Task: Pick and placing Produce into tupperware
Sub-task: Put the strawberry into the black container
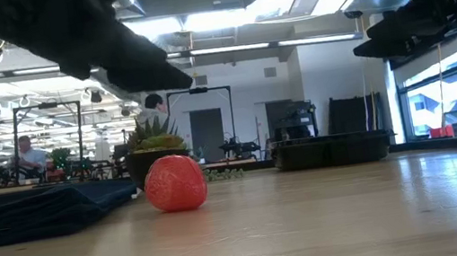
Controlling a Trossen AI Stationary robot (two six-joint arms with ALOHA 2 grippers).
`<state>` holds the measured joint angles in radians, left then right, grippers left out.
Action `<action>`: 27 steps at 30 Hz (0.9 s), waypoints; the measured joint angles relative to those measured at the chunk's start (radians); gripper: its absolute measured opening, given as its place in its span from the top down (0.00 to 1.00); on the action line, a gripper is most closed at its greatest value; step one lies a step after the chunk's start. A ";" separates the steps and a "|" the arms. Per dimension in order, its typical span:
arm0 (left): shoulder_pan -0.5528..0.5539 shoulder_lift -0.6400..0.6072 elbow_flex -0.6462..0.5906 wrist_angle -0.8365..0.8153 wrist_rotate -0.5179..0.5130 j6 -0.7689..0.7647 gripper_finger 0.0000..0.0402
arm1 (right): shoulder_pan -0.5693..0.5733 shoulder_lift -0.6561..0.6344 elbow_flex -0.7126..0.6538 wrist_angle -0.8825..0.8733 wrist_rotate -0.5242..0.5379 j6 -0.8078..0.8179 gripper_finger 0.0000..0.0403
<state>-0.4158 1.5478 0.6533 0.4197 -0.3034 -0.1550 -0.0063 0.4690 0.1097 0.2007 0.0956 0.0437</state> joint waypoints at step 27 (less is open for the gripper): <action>0.047 0.245 -0.001 0.111 0.130 -0.022 0.17 | 0.000 0.000 0.000 -0.004 0.000 0.000 0.24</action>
<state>-0.3683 1.7927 0.6521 0.5311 -0.1738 -0.1768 -0.0063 0.4690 0.1101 0.1970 0.0959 0.0441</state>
